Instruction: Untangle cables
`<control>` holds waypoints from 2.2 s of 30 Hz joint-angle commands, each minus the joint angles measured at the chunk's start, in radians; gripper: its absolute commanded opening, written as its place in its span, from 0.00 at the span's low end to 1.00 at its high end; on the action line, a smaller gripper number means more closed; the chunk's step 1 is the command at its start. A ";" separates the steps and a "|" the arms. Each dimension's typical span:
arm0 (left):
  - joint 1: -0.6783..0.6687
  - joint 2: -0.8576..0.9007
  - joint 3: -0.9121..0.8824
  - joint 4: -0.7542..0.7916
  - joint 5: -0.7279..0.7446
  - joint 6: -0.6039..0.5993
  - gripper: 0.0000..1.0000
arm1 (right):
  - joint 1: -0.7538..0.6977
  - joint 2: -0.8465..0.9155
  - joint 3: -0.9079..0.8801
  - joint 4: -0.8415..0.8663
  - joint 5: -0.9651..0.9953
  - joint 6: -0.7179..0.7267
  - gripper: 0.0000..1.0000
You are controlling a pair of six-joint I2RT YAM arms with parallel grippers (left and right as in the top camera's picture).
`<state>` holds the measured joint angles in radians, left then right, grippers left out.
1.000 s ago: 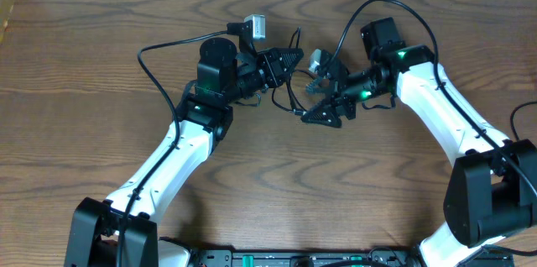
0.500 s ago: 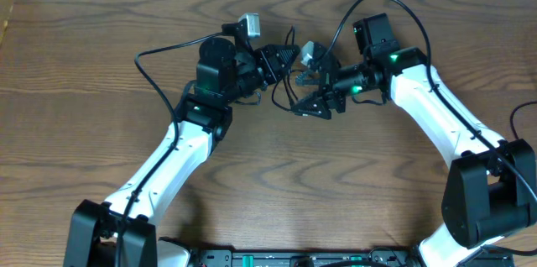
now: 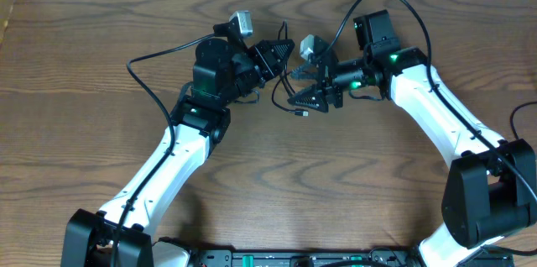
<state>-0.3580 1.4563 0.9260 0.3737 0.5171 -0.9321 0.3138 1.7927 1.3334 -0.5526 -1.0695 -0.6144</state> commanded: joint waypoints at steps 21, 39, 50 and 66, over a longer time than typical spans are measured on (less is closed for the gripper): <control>-0.008 -0.020 0.005 -0.001 -0.013 -0.043 0.08 | 0.036 0.001 -0.006 0.177 -0.066 0.154 0.60; -0.008 -0.021 0.005 0.002 -0.013 -0.049 0.08 | 0.051 0.001 -0.006 0.193 -0.066 0.165 0.01; -0.007 -0.021 0.005 0.002 -0.013 -0.041 0.15 | 0.037 0.001 -0.006 0.163 -0.063 0.166 0.01; -0.007 -0.020 0.005 -0.034 0.013 0.093 0.58 | -0.044 0.001 -0.006 0.061 -0.049 0.166 0.01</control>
<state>-0.3645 1.4563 0.9260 0.3542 0.5186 -0.9207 0.2882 1.7927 1.3327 -0.4782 -1.1065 -0.4492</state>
